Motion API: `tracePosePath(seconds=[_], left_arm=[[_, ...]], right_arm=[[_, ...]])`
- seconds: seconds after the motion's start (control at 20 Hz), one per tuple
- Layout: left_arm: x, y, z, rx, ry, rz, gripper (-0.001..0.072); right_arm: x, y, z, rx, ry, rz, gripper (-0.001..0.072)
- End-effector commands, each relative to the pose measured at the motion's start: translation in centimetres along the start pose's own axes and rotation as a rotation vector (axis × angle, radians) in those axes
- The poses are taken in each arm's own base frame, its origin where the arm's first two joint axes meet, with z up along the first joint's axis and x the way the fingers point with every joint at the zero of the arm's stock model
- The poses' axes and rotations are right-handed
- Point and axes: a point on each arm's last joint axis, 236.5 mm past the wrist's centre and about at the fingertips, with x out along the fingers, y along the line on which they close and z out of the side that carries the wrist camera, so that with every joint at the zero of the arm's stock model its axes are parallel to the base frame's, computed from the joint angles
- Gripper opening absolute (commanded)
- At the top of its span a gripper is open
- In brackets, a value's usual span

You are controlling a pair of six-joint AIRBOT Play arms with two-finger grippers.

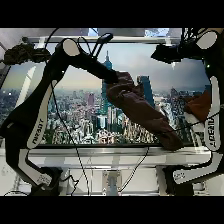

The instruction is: Fold the shirts.

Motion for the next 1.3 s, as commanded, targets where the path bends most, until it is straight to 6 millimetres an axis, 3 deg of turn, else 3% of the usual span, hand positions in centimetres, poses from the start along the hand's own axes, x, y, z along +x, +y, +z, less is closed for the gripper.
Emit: tracePosePath(seconds=[0.0,0.1,0.25,0.45,0.65,1.0,1.05,1.1,1.15,1.2,1.25], left_arm=[[1.0,5.3,-3.6,-0.134,0.081,0.075,0.0511],[3.6,5.8,-4.7,-0.174,0.098,0.049,0.0511],[7.5,5.9,-4.6,-0.257,0.070,-0.036,0.0511],[11.2,5.7,-3.5,-0.373,-0.002,-0.146,0.0511],[14.4,5.8,-3.7,-0.407,-0.016,-0.155,0.0511],[17.2,1.4,-4.4,-0.343,0.039,-0.188,0.0506],[17.4,1.3,-4.2,-0.341,0.031,-0.186,0.0477],[17.3,1.3,-4.0,-0.338,0.027,-0.185,0.0331],[17.1,1.2,-3.7,-0.332,0.020,-0.185,0.0116],[16.8,1.2,-3.1,-0.324,0.009,-0.187,0.0015],[16.2,1.0,-2.4,-0.311,-0.002,-0.192,0.0015]], right_arm=[[-0.1,-0.8,-1.4,-0.069,0.061,-0.031,0.0347],[0.0,-0.8,-1.6,-0.075,0.067,-0.029,0.0348],[0.0,-0.8,-1.6,-0.078,0.069,-0.029,0.0347],[0.0,-0.8,-1.5,-0.080,0.067,-0.029,0.0347],[0.0,-0.7,-1.5,-0.086,0.066,-0.027,0.0347],[0.0,-0.6,-1.4,-0.102,0.058,-0.023,0.0346],[0.0,-0.6,-1.4,-0.102,0.058,-0.023,0.0346],[0.0,-0.6,-1.4,-0.102,0.058,-0.023,0.0346],[0.0,-0.6,-1.4,-0.102,0.058,-0.023,0.0346],[0.0,-0.6,-1.4,-0.103,0.059,-0.023,0.0346],[0.0,-0.7,-1.3,-0.103,0.058,-0.024,0.0345]])
